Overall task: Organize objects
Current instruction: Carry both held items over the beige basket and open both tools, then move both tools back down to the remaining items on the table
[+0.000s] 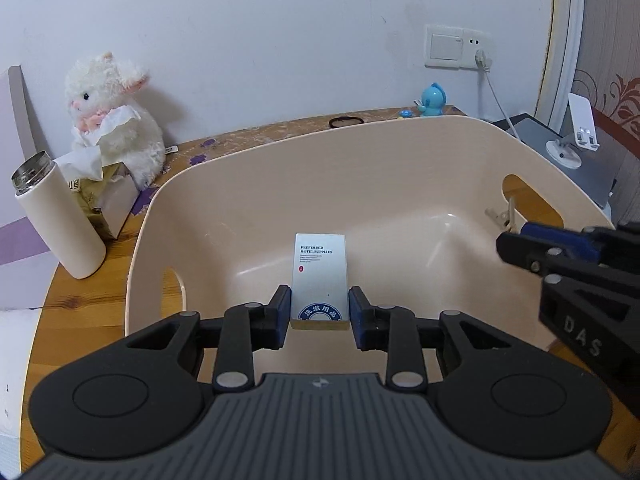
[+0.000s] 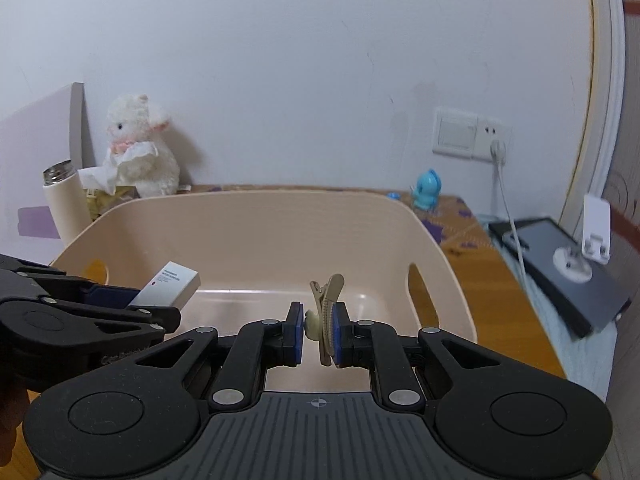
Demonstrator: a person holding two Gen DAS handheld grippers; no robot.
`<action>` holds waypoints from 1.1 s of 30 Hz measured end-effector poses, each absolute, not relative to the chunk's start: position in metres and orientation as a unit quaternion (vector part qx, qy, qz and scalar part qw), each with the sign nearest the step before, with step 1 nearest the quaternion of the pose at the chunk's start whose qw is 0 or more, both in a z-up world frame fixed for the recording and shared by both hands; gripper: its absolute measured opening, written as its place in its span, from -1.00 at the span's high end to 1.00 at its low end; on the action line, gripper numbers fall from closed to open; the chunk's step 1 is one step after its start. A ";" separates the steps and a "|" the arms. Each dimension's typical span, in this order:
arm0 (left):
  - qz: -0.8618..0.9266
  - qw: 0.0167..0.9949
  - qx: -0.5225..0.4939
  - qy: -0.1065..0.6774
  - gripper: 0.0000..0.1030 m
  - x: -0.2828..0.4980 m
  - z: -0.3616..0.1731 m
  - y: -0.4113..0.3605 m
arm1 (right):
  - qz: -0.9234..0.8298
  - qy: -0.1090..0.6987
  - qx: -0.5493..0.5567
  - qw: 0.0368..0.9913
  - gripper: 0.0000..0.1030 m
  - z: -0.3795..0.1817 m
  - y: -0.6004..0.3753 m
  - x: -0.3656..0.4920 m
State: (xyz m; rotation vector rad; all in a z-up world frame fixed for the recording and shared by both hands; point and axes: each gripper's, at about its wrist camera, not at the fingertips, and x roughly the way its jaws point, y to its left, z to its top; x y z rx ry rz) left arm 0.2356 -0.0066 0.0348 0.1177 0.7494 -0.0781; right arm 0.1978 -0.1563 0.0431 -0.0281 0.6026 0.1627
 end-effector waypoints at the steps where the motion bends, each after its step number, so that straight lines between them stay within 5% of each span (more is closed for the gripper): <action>1: -0.036 0.931 0.062 0.357 0.27 0.232 0.038 -0.007 | 0.078 0.293 -0.016 0.953 0.54 0.044 -0.157 0.196; 4: -0.025 0.940 0.065 0.335 -0.63 0.219 0.049 -0.008 | 0.071 0.273 -0.031 0.959 0.11 0.053 -0.159 0.187; 18: -0.015 0.953 0.055 0.298 -0.82 0.165 0.084 0.015 | 0.072 0.231 -0.047 0.969 -0.73 0.087 -0.172 0.124; 33: -0.019 0.937 0.065 0.342 -0.82 0.124 0.038 0.044 | 0.061 0.285 -0.052 0.955 -0.86 0.046 -0.201 0.088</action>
